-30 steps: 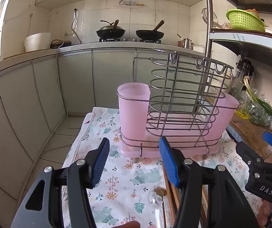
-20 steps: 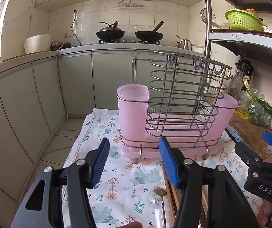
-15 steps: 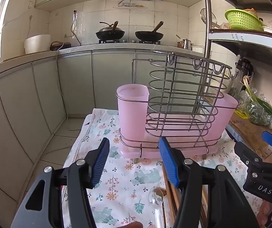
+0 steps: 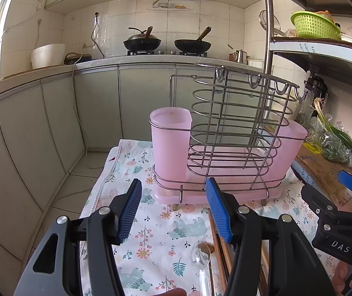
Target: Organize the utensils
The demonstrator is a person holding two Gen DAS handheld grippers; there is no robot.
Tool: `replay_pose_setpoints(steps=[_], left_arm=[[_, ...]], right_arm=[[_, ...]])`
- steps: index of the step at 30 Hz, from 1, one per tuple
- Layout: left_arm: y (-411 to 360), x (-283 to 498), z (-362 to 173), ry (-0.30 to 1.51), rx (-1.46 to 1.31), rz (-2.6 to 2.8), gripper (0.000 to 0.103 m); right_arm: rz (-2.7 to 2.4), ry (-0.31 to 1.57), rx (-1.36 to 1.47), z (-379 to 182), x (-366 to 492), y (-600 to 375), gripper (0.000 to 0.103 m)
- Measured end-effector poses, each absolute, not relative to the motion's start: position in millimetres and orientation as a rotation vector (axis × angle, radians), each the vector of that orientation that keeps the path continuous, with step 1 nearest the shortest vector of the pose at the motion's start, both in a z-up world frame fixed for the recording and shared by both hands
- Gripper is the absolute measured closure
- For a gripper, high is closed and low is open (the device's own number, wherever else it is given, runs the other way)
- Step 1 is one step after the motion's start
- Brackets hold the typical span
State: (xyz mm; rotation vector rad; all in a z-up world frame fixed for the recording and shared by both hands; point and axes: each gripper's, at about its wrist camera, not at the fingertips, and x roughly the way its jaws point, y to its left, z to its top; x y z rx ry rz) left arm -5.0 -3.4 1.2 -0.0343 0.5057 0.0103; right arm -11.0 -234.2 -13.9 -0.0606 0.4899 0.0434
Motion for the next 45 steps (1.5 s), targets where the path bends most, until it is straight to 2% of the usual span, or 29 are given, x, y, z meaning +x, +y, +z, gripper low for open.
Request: replay_pose_setpoints(steps=[45], left_arm=[[-2.8,-3.2,-5.8,0.516,-0.039,0.007,0.049]], right_arm=[[0.042,0.494,-0.066,-14.0,-12.6,-233.8,0.003]])
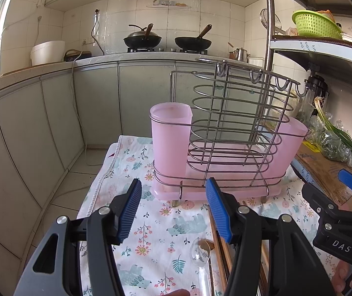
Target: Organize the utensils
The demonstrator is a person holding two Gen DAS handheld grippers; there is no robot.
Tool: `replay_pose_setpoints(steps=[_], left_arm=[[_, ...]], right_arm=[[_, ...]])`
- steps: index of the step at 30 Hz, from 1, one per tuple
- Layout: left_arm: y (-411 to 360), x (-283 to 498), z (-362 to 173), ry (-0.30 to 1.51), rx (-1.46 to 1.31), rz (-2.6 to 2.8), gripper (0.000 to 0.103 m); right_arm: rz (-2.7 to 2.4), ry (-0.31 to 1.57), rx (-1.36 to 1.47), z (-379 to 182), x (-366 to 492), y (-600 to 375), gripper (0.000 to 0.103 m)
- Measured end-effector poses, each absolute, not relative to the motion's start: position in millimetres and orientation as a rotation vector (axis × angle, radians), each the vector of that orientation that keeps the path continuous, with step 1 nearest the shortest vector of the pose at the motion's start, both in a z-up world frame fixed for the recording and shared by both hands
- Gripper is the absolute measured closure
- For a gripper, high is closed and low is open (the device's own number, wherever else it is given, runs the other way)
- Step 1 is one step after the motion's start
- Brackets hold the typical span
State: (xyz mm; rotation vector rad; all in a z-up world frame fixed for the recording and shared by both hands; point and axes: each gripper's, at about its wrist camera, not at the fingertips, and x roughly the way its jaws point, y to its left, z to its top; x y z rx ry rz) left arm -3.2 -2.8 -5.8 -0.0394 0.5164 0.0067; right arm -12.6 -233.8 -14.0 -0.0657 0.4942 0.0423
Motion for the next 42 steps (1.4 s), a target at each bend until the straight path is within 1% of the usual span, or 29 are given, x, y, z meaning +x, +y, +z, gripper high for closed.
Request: replay_pose_setpoints(steps=[22,42], left_arm=[[-6,-3,-10,0.538,-0.035,-0.009,0.049],[-3,10,-25,0.623,-0.036,-0.012,0.049]], right_arm=[[0.04,0.508,-0.083,-12,-15,-233,0.003],[0.06,0.579,-0.094,-22,-8,-231,0.003]])
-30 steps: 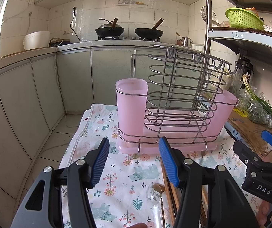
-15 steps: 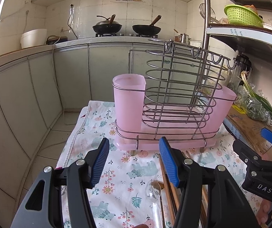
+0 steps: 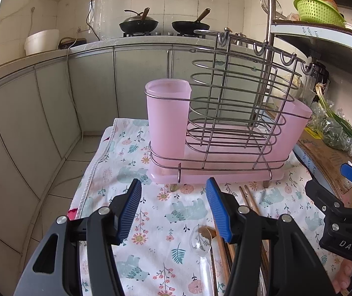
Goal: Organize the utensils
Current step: 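Lower both tools toward the utensils lying in front of the pink holder, then close left gripper on the clear plastic spoon while right gripper closes on a wooden chopstick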
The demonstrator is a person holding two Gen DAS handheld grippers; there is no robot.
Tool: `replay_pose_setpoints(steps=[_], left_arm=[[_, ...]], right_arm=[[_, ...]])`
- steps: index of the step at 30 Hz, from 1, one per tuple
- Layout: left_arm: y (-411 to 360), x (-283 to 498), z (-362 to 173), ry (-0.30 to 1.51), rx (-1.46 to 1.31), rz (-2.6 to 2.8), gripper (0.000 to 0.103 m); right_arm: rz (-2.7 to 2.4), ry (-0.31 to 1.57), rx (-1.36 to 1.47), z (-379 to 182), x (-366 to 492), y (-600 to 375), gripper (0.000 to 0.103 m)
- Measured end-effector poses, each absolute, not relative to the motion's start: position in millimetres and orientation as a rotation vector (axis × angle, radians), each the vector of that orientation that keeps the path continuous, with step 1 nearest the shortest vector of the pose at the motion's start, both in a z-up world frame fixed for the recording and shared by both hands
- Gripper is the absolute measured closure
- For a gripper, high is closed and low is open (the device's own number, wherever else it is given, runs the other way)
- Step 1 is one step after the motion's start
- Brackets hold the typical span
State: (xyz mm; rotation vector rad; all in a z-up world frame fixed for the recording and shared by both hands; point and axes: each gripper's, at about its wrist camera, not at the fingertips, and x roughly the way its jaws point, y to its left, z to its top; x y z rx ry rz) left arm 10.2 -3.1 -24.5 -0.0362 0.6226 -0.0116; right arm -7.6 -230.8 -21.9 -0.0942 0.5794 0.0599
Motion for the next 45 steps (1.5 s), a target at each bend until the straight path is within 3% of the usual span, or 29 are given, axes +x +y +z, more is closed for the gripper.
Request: replay_pose_setpoints(steps=[5,16,26,31,38,41,45], left_arm=[[-2,16,-33,0.657,-0.035,-0.014,0.049],[0,29,-54,0.733,-0.036,-0.014,0.049],[-4,37,-68,0.781,-0.022,-0.063,0.049],[2,43,-72,0.839,-0.045,-0.139,0.049],[14,61,-84,1.012,-0.184,-0.317,0.08],[9,64,-94,1.09,-0.208,-0.368,0.087],[0,67,-107,1.169,-0.208,-0.381,0.088]], right_arm=[[0.091,0.645,-0.073,-31,0,-232,0.003],[0.149,0.821,0.017,-60,18,-239,0.037],[0.165,0.873,0.049,-69,26,-244,0.038],[0.185,0.915,0.098,-72,32,-251,0.045],[0.248,0.997,0.205,-83,43,-259,0.052],[0.257,1.008,0.196,-86,44,-257,0.054],[0.267,1.011,0.198,-86,45,-256,0.054]])
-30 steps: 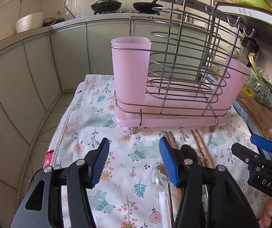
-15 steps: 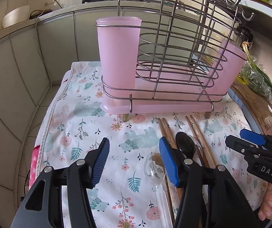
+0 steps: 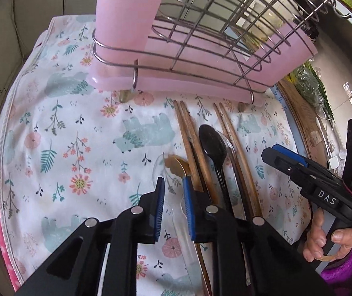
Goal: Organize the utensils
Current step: 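Close left gripper on the clear plastic spoon while right gripper closes on a wooden chopstick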
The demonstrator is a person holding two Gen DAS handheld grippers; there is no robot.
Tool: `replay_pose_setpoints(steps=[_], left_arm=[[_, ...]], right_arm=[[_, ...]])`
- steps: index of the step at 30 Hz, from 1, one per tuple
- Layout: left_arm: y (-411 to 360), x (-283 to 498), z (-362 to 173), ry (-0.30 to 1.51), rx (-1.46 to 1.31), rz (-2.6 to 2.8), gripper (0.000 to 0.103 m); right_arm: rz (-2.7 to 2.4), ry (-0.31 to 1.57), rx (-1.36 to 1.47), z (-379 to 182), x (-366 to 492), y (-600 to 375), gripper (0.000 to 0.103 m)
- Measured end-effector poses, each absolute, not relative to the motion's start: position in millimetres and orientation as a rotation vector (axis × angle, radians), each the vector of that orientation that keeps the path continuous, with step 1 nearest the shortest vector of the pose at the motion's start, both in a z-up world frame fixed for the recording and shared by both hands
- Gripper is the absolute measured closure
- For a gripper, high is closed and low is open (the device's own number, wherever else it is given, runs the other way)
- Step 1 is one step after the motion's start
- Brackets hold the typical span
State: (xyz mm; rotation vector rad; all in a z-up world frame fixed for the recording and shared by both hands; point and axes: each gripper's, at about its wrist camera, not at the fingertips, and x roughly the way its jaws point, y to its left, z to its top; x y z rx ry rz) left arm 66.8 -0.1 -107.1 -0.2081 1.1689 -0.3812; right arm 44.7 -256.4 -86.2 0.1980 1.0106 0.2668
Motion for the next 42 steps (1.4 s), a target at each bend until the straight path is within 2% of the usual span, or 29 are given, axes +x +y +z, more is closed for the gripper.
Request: replay_pose_setpoints(steps=[13,15,16,20,23,24,27,37,41,42], left_arm=[[-12,71,-126,1.278,-0.284,-0.386,0.076],[-14,72,-125,1.267,-0.278,-0.395,0.079],[-11,72,-123,1.264,-0.276,-0.396,0.085],[-4,70,-116,1.235,-0.292,-0.404,0.096],[7,68,-104,1.196,-0.288,-0.4,0.101],[10,68,-101,1.184,-0.288,-0.4,0.101],[18,65,-94,1.146,-0.254,-0.379,0.101],[29,68,-98,1.157,-0.218,-0.368,0.101],[25,72,-103,1.186,-0.17,-0.368,0.101],[23,74,-105,1.195,-0.155,-0.37,0.101]], right_arm=[[0.304,1.036,0.239,-92,47,-262,0.054],[0.309,1.039,0.231,-93,48,-260,0.054],[0.309,1.041,0.229,-94,48,-260,0.054],[0.307,1.041,0.224,-94,49,-259,0.054],[0.308,1.047,0.22,-95,50,-259,0.054],[0.307,1.049,0.215,-95,51,-259,0.054],[0.304,1.07,0.197,-98,56,-255,0.067],[0.296,1.13,0.103,-105,83,-226,0.068],[0.274,1.134,0.041,-107,90,-216,0.076],[0.275,1.132,0.035,-107,90,-215,0.081]])
